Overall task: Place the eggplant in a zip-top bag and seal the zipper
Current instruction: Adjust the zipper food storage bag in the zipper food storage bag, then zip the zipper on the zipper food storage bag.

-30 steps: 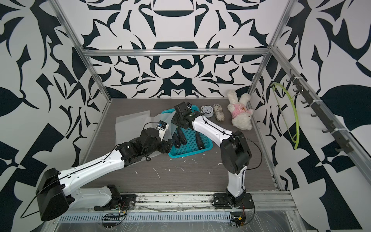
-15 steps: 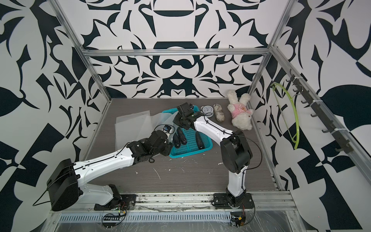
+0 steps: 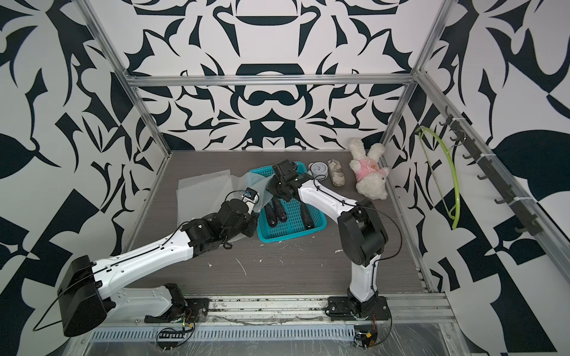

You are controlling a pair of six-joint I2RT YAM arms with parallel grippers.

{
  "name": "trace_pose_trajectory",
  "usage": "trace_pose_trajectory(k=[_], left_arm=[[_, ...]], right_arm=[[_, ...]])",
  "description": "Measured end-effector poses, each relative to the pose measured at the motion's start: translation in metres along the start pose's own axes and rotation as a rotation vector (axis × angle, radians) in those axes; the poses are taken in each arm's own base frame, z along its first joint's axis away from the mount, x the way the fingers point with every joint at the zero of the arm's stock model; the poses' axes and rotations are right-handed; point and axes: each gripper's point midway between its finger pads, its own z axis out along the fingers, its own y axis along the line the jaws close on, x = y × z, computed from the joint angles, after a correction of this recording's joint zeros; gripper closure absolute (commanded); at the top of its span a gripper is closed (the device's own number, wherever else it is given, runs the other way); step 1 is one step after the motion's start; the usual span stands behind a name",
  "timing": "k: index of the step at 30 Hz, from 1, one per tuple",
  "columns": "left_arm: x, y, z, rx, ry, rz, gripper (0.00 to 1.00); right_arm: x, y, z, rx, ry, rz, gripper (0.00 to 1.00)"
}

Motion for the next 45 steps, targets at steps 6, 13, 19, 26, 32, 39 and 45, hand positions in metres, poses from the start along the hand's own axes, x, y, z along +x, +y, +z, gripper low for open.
trace_pose_trajectory(k=[6,13,19,26,32,39,45], left_arm=[[0.006,0.002,-0.001,-0.002,0.008,0.031,1.00],[0.000,0.007,-0.012,0.003,-0.029,0.035,1.00],[-0.004,0.014,-0.019,0.022,-0.049,0.017,1.00],[-0.008,0.021,-0.019,0.033,-0.054,0.013,1.00],[-0.026,0.020,-0.020,0.029,-0.073,0.045,1.00],[-0.049,0.021,-0.021,0.000,-0.111,0.072,1.00],[-0.046,0.024,-0.016,-0.019,-0.097,0.096,1.00]], right_arm=[[0.003,-0.003,-0.001,-0.005,0.012,0.002,1.00],[0.002,0.003,-0.012,-0.052,0.025,0.011,0.90],[-0.004,0.020,-0.027,-0.143,0.036,0.011,0.80],[0.001,0.032,-0.057,-0.248,0.053,0.010,0.58],[0.003,0.058,-0.088,-0.363,0.060,0.020,0.58],[0.033,0.072,-0.074,-0.385,0.163,0.039,0.68],[0.053,0.074,-0.057,-0.373,0.235,0.061,0.74]])
